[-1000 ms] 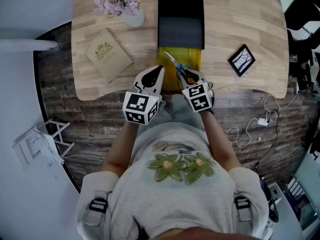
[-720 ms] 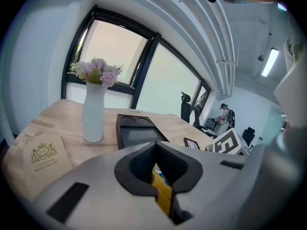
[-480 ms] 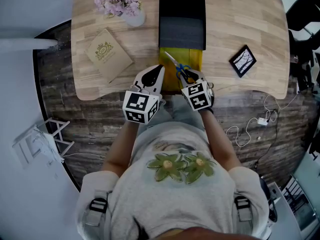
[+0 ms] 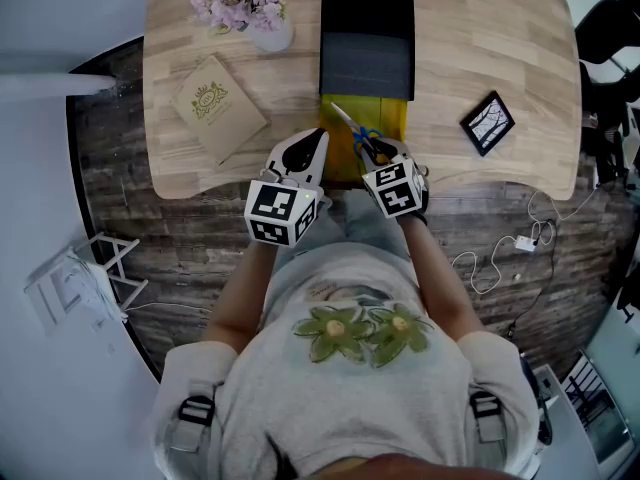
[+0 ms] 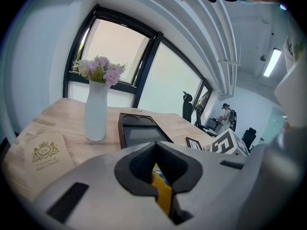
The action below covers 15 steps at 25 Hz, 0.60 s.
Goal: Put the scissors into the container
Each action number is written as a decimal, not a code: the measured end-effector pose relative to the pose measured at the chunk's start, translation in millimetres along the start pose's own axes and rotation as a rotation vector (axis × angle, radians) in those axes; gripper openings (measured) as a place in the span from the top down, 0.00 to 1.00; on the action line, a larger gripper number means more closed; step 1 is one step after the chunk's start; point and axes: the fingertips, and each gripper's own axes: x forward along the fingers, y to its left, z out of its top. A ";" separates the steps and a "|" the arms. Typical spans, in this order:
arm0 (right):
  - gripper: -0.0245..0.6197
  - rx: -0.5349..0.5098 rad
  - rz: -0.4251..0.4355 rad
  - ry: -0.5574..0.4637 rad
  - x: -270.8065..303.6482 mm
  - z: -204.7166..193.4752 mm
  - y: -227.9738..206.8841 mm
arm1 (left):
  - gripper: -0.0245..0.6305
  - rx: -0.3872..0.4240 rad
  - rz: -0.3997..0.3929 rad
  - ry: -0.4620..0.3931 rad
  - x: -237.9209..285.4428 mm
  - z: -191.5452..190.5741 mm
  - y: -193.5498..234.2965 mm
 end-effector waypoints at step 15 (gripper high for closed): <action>0.83 -0.012 0.010 0.041 9.2 -3.1 -2.1 | 0.95 -0.005 0.002 0.013 2.7 -1.1 2.0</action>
